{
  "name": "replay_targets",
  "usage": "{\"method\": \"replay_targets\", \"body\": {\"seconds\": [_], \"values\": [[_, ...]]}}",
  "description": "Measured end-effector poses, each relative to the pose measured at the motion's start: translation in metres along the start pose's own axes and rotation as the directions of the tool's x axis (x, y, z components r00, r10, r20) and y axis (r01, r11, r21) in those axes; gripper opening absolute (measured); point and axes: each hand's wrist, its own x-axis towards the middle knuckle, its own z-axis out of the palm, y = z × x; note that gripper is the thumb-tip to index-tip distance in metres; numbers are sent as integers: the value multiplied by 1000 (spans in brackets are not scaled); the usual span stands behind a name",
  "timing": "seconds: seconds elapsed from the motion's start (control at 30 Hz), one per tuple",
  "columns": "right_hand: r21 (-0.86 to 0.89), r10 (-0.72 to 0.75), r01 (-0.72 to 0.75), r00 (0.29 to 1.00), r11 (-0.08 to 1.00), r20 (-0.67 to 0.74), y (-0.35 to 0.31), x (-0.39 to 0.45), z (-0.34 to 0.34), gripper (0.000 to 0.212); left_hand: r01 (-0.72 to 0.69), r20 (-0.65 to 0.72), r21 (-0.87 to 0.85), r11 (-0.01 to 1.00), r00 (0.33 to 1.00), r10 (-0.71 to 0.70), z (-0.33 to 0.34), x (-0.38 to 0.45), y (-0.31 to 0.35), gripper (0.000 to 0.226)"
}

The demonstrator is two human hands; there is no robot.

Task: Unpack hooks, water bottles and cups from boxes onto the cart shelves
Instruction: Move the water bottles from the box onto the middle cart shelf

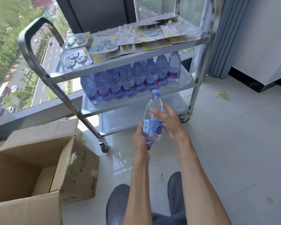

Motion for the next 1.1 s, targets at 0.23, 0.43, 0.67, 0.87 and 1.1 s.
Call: {"method": "replay_targets", "body": {"seconds": [0.23, 0.43, 0.67, 0.87, 1.1], "values": [[-155, -31, -25, 937, 988, -349, 1, 17, -12, 63, -92, 103, 39, 995, 991, 87, 19, 3, -18, 49], [-56, 121, -132, 978, 990, -170, -6, 33, -37, 63, -161, 252, -41, 986, 953, 166, 29, 20, -23, 47], [-80, 105, -136, 944, 988, -313, -12, 65, -56, 50, -27, 364, 113, 993, 931, -16, 72, 68, -11, 55], [-183, -110, -24, 720, 983, -685, -20, 142, -72, 61, -134, -101, 463, 876, 974, 202, 127, 150, 20, 61], [-249, -266, 120, 648, 961, -713, -34, 227, -76, 64, -413, -265, 468, 781, 778, 570, 177, 209, 44, 80]]}}
